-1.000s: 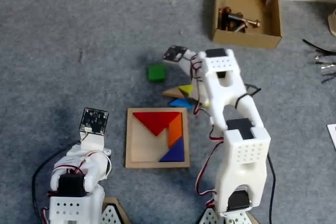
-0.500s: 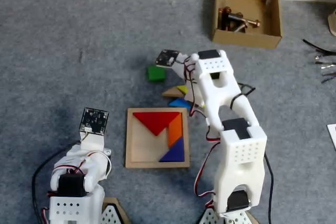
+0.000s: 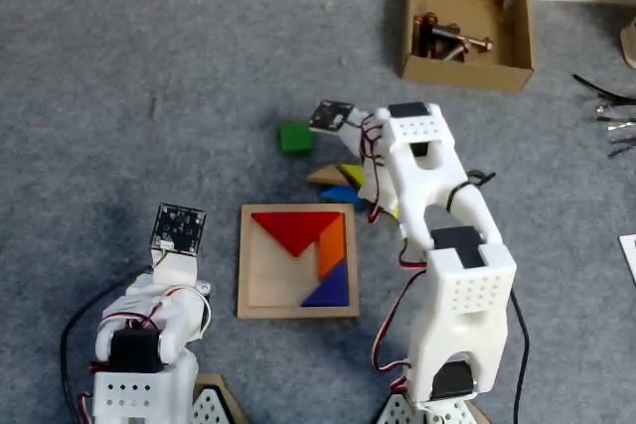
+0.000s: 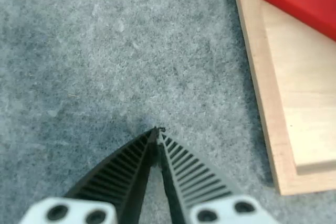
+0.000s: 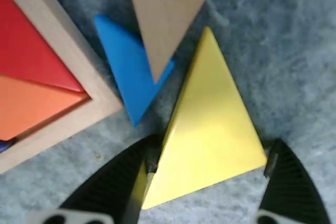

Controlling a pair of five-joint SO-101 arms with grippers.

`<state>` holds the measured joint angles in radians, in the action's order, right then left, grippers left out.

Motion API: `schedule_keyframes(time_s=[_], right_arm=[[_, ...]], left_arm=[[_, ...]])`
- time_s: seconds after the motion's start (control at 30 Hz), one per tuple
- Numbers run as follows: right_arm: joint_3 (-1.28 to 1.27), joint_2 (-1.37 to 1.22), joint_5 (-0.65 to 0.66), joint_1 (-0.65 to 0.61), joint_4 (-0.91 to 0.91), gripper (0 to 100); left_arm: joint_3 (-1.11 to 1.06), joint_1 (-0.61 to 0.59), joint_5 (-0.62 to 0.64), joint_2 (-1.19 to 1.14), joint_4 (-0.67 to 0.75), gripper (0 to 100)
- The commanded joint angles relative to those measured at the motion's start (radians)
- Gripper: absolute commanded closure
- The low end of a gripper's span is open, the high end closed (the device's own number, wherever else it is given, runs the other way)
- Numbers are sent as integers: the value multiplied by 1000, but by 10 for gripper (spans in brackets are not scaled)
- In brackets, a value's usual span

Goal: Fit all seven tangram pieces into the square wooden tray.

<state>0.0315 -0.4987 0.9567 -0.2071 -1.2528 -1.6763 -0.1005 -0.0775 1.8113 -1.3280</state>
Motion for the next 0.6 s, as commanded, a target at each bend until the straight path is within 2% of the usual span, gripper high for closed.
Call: schedule_keyframes(time_s=[0.0, 0.13, 0.47, 0.57], right_arm=[[-45, 19, -17, 39, -4, 754], [-47, 18, -23, 39, -4, 774], [-41, 22, -196, 41, -7, 779], [-35, 24, -272, 41, -81, 779]], left_arm=[[-19, 13, -3, 7, -5, 995], [-19, 13, -3, 7, -5, 995], [-19, 13, -3, 7, -5, 995], [-19, 13, -3, 7, -5, 995]])
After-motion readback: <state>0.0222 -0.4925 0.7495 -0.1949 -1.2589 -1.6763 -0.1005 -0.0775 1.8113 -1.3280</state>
